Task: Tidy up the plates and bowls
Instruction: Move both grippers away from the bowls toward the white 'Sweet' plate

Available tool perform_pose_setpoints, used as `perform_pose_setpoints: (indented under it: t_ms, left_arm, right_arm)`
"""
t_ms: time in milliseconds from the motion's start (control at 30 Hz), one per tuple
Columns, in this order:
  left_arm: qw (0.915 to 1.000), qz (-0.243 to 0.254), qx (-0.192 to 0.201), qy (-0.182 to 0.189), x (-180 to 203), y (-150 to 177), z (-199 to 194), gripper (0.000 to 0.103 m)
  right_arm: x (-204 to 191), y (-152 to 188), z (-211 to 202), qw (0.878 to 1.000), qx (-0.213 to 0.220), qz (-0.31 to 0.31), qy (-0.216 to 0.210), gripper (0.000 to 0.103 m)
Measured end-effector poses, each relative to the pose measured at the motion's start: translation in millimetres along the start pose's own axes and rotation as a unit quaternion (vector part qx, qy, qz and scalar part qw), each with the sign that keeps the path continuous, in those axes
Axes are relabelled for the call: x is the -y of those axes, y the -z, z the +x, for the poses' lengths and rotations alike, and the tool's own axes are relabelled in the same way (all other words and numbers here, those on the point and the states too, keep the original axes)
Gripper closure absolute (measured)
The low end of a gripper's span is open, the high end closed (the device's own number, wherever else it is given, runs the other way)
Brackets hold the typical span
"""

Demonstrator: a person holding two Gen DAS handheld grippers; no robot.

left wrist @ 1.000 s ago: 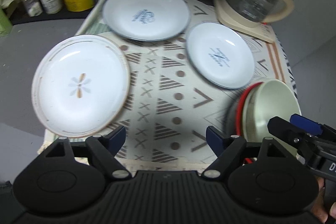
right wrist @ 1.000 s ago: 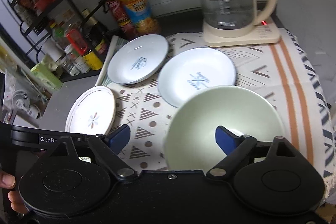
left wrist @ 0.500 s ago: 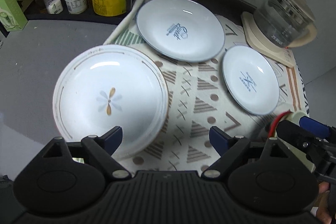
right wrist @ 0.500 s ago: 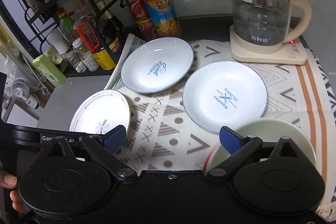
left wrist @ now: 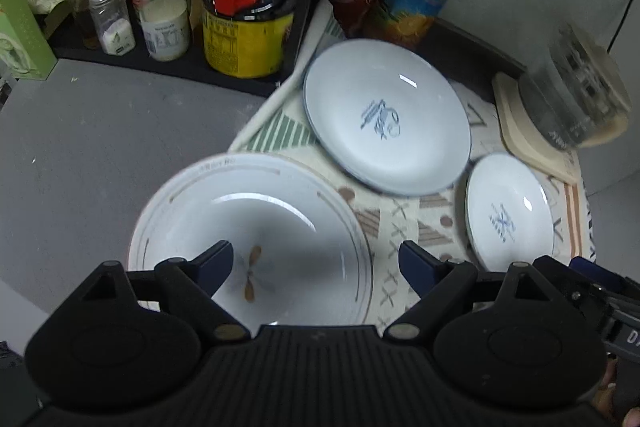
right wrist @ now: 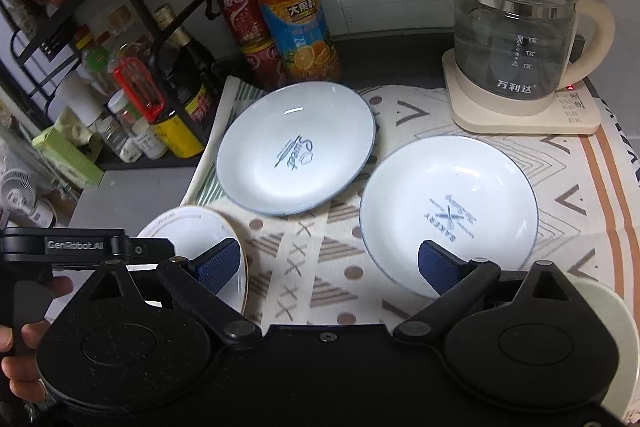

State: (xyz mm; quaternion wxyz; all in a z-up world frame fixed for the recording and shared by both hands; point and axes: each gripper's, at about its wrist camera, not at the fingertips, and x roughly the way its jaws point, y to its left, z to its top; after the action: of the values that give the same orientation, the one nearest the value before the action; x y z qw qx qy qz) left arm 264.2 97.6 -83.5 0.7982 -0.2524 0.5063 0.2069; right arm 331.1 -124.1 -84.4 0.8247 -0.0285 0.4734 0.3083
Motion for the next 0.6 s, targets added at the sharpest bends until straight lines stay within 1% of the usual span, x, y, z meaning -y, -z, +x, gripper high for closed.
perform_pose_setpoints:
  t_ms: [100, 167, 233, 267, 400, 433, 500, 533, 567, 600]
  left_arm:
    - [1.0000, -0.002, 0.005, 0.000, -6, -11, 6, 0.014]
    - [0.9999, -0.004, 0.010, 0.002, -10, -18, 10, 0.015]
    - [0.9999, -0.007, 0.014, 0.006, -14, -27, 15, 0.015]
    - [0.9998, -0.009, 0.016, 0.009, -15, -31, 18, 0.015]
    - [0.9991, -0.017, 0.021, 0.034, -22, -47, 30, 0.017]
    - [0.9988, -0.019, 0.021, 0.039, -24, -51, 35, 0.018]
    - [0.9985, -0.025, 0.024, 0.042, -27, -59, 43, 0.021]
    - [0.9983, -0.023, 0.027, 0.046, -28, -62, 48, 0.025]
    - [0.9982, -0.021, 0.027, 0.050, -29, -66, 53, 0.029]
    - [0.9980, -0.020, 0.027, 0.054, -29, -70, 57, 0.030]
  right_arm:
    - [-2, -7, 10, 1.000, 0.004, 0.009, 0.001, 0.008]
    - [-1, -13, 18, 1.000, 0.008, 0.013, 0.006, 0.011]
    - [2, -19, 26, 1.000, 0.008, 0.025, 0.007, 0.017]
    - [5, -22, 31, 0.999, 0.006, 0.035, 0.009, 0.019]
    - [14, -31, 50, 0.998, 0.008, 0.064, 0.014, 0.028]
    - [16, -34, 55, 0.997, 0.007, 0.073, 0.017, 0.033]
    - [20, -38, 64, 0.996, 0.010, 0.085, 0.016, 0.040]
    - [21, -40, 68, 0.996, 0.013, 0.089, 0.017, 0.043]
    - [23, -43, 74, 0.995, 0.014, 0.094, 0.020, 0.043]
    - [25, -45, 79, 0.995, 0.014, 0.098, 0.023, 0.045]
